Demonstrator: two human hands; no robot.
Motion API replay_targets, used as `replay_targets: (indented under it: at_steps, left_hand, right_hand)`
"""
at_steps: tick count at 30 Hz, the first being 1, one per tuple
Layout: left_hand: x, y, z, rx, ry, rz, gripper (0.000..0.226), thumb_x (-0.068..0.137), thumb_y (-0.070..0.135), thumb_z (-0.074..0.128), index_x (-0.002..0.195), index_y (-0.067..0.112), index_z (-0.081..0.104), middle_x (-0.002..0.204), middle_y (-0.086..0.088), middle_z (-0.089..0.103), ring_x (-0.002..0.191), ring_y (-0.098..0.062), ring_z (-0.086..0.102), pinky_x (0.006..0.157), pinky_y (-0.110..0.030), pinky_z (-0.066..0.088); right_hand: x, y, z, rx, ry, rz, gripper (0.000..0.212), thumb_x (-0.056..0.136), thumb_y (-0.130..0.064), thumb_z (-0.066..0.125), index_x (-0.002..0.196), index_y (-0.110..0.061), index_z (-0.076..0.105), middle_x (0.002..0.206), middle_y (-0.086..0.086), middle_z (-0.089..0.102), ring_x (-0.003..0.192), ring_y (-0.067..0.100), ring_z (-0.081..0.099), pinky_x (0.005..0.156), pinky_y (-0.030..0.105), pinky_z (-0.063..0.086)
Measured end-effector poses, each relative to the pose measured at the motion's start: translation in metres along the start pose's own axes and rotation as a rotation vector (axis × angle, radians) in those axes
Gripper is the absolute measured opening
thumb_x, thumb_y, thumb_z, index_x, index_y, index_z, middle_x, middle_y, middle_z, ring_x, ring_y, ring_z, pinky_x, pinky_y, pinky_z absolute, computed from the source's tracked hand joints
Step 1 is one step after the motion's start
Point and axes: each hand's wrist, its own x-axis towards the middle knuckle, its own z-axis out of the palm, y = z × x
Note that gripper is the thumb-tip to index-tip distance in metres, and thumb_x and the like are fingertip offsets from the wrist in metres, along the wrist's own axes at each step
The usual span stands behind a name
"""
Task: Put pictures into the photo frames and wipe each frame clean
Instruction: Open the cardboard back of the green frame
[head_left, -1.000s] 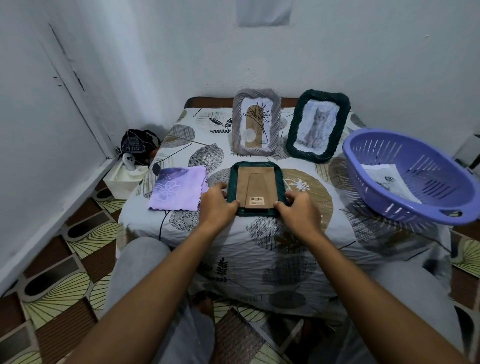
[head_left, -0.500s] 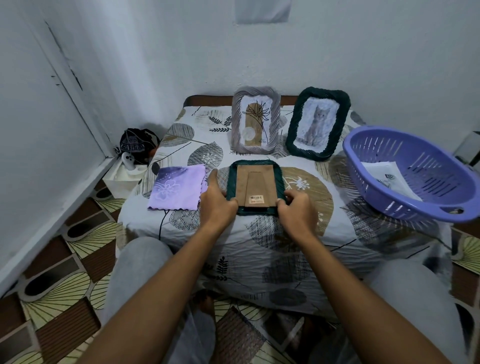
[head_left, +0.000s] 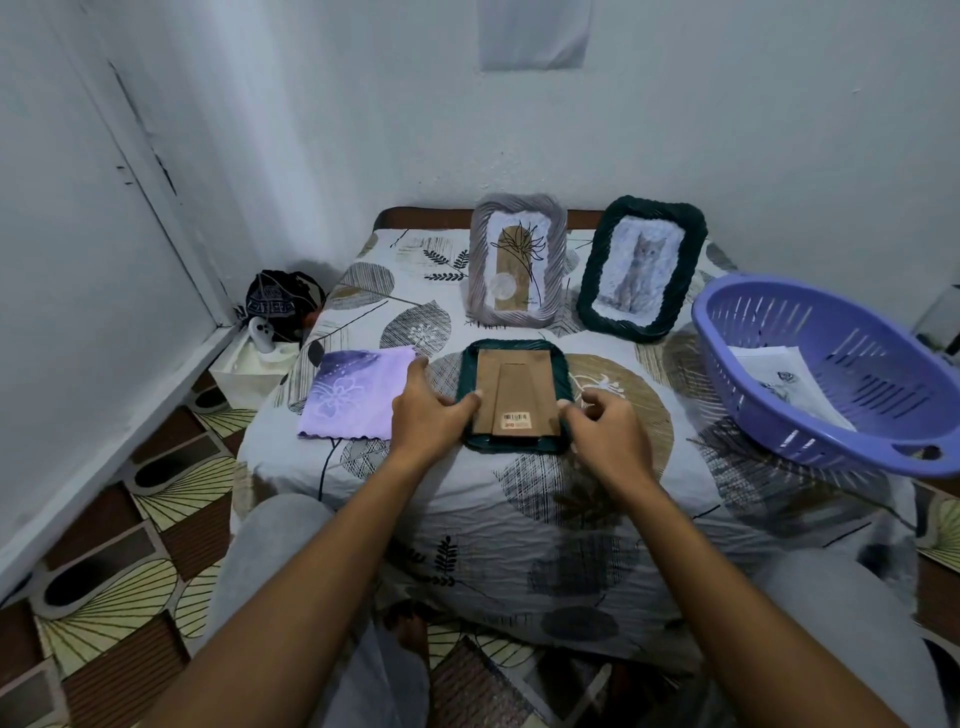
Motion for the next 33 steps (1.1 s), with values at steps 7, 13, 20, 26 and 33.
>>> replay_targets:
  at_steps: [7,13,20,26,33]
  left_hand:
    - [0.036,0.013,0.001,-0.135,-0.139,-0.087,0.088,0.074,0.065,0.065,0.142,0.019,0.035,0.113,-0.007,0.059,0.107,-0.028,0.059,0.092,-0.046,0.051]
    - [0.054,0.018,0.006,-0.287,-0.294,-0.247,0.067,0.091,0.065,0.038,0.141,0.021,0.031,0.123,-0.014,0.059,0.085,-0.024,0.061,0.053,-0.024,0.042]
    - [0.064,0.007,-0.008,-0.36,-0.361,-0.291,0.04,0.094,0.062,0.034,0.118,0.029,0.035,0.066,-0.004,0.038,0.049,-0.013,0.029,0.049,-0.023,0.021]
    - [0.064,-0.002,-0.033,-0.257,-0.375,-0.125,0.054,0.09,0.059,0.05,0.128,0.021,0.042,0.081,-0.008,0.051,0.063,-0.02,0.049,0.058,-0.035,0.041]
    - [0.062,-0.046,-0.115,0.511,-0.399,0.438,0.096,0.057,0.08,0.059,0.133,0.022,0.053,0.14,-0.002,0.05,0.128,-0.015,0.043,0.101,-0.026,0.034]
  right_hand:
    - [0.047,-0.02,-0.012,0.281,-0.132,0.103,0.035,0.096,-0.04,0.051,0.077,-0.012,0.062,0.062,0.002,0.051,0.061,0.021,0.047,0.062,0.033,0.038]
    - [0.066,-0.034,-0.009,0.324,-0.191,0.232,0.051,0.094,-0.052,0.045,0.095,-0.004,0.063,0.077,0.009,0.057,0.067,0.023,0.053,0.065,0.036,0.045]
    - [0.061,-0.041,0.002,0.351,-0.226,0.233,0.048,0.095,-0.049,0.047,0.088,-0.004,0.062,0.074,0.006,0.054,0.063,0.019,0.048,0.065,0.035,0.041]
    - [0.051,-0.048,0.012,0.134,-0.192,0.061,0.028,0.095,-0.038,0.054,0.098,-0.011,0.063,0.091,0.002,0.062,0.077,0.015,0.055,0.066,0.028,0.044]
    - [0.022,-0.082,0.064,-0.31,-0.322,-0.691,0.043,0.089,-0.025,0.06,0.131,-0.014,0.056,0.134,0.005,0.052,0.121,0.022,0.048,0.097,0.031,0.038]
